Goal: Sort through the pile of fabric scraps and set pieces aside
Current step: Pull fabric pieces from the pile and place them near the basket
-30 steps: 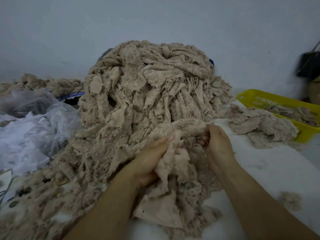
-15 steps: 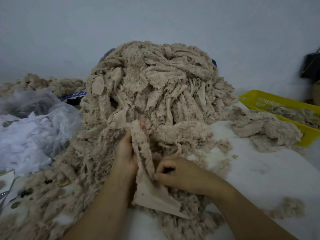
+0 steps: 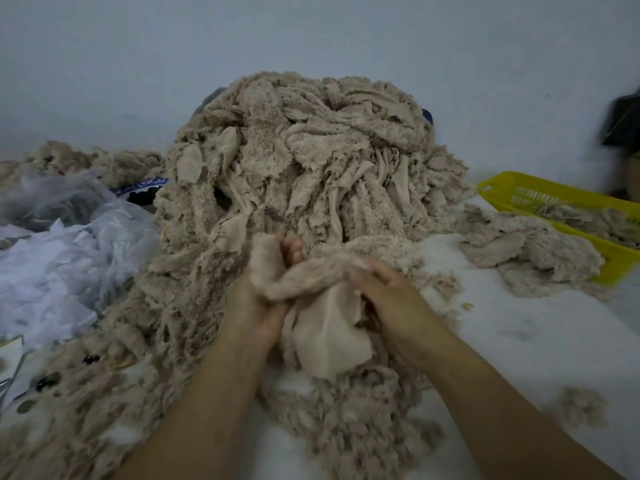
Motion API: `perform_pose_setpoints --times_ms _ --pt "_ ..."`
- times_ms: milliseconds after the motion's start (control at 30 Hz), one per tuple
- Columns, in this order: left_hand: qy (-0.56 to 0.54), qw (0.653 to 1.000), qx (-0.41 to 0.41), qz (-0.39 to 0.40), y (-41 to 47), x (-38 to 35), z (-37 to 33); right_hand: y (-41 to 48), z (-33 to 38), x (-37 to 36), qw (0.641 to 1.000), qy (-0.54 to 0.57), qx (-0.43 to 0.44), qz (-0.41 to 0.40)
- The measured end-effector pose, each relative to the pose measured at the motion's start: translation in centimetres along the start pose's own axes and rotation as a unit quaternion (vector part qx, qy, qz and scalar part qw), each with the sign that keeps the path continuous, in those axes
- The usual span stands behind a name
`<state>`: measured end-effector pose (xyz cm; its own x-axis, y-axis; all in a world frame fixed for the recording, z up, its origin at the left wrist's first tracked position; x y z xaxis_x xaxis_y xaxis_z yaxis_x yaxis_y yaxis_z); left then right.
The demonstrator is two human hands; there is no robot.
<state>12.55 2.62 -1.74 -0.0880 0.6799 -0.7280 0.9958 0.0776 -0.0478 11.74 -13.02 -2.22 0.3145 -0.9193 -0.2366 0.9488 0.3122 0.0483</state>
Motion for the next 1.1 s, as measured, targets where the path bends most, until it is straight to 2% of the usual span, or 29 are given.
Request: perform_pose_setpoints --times_ms 67,167,233,300,367,400,500,600,700,800,900,933,967,1000,1033,1067,1100 --pt "0.091 0.996 -0.005 -0.014 -0.2 -0.1 0.8 0.4 0.0 1.5 0.987 0.151 -0.015 -0.047" --pt "0.31 0.95 -0.029 -0.015 -1.1 -0.6 2.0 0.5 -0.1 2.3 0.968 0.233 -0.026 -0.09" --pt "0.386 0.921 -0.039 0.043 -2.0 -1.7 2.7 0.6 0.2 2.5 0.961 0.252 -0.009 -0.113" --pt "0.463 0.876 -0.057 0.122 -2.8 -2.7 3.4 0.5 0.4 2.4 0.962 0.249 0.001 -0.115" --pt "0.514 0.843 -0.071 0.145 -3.0 -3.2 3.8 0.4 0.6 2.5 0.972 0.206 0.017 -0.109" --pt "0.52 0.84 -0.084 0.131 -2.8 -3.2 3.6 0.2 1.1 2.3 0.982 0.16 0.04 -0.098" --pt "0.465 0.878 -0.105 0.047 -2.3 -2.5 2.2 -0.4 2.4 0.8 0.993 -0.024 0.108 -0.04" --pt "0.364 0.93 -0.051 0.01 -1.8 -1.2 2.3 -0.3 1.2 -0.6 0.987 -0.12 0.105 0.003" --pt "0.337 0.94 0.012 0.047 -1.6 -1.3 3.8 -0.4 1.0 -1.2 0.987 -0.114 0.11 -0.008" --pt "0.318 0.94 0.021 0.124 -1.7 -2.7 5.0 -0.1 0.6 -0.4 0.988 -0.117 0.103 -0.023" --pt "0.338 0.934 0.008 0.115 -1.5 -2.9 5.0 0.3 0.2 0.5 0.978 -0.181 0.09 -0.051" --pt "0.367 0.923 -0.01 0.114 -1.5 -2.6 4.8 0.6 0.2 1.4 0.982 -0.155 0.078 -0.08" --pt "0.418 0.9 -0.043 0.111 -1.6 -2.4 4.2 0.8 0.6 2.9 0.988 -0.071 0.07 -0.116" --pt "0.485 0.864 -0.088 0.1 -1.8 -2.2 3.4 1.0 1.3 4.6 0.983 0.06 0.08 -0.155" --pt "0.541 0.828 -0.132 0.073 -1.8 -1.9 2.4 0.9 2.3 6.6 0.954 0.218 0.103 -0.177" --pt "0.569 0.806 -0.161 0.039 -1.7 -1.6 1.6 0.7 3.2 8.4 0.908 0.352 0.132 -0.186" --pt "0.583 0.793 -0.177 0.005 -1.6 -1.3 0.9 0.6 3.5 9.7 0.867 0.433 0.143 -0.199"
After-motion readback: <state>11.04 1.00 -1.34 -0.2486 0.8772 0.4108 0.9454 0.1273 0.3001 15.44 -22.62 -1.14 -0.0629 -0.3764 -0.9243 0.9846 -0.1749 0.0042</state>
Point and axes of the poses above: each hand's wrist, its own y-axis towards the middle knuckle, its own x-axis out of the back of the hand, z = x × y, the point moved 7 cm from there along y, towards the middle knuckle, and after that the axes turned 6 degrees about y, right-handed, at the moved point
